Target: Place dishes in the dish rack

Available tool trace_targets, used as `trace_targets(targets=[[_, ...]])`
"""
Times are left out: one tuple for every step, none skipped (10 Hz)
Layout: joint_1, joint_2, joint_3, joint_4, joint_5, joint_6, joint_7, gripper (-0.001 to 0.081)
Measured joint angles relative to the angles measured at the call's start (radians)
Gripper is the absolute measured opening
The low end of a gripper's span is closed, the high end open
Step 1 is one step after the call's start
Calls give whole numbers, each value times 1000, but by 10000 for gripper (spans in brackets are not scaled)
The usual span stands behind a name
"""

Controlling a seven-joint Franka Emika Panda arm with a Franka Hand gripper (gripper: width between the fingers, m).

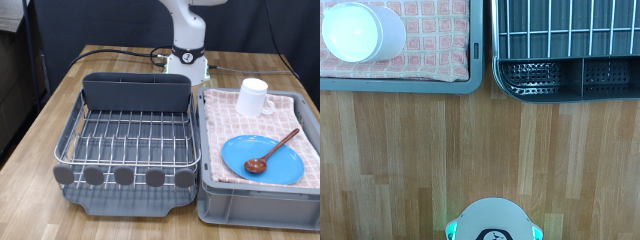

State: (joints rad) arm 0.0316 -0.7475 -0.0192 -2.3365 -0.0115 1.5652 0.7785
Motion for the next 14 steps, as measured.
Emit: trace_targets(targets=[[0,2,6,0,8,8,33,802],[0,10,31,0,16,16,94,802],[1,26,69,2,27,36,166,802],[1,46,106,5,40,71,234,802],[1,68,136,11,56,113,302,802],[1,96,162,24,65,143,366,802],[1,131,183,43,76,165,427,802],[0,171,202,68,74,178,466,802],[0,219,212,106,70,176,492,802],[0,217,210,104,70,176,489,802],[1,217,210,100,74,207,485,802],[1,227,213,99,77,259,484,802],[1,252,220,106,78,306,488,802],[1,288,230,124,78,341,499,802]])
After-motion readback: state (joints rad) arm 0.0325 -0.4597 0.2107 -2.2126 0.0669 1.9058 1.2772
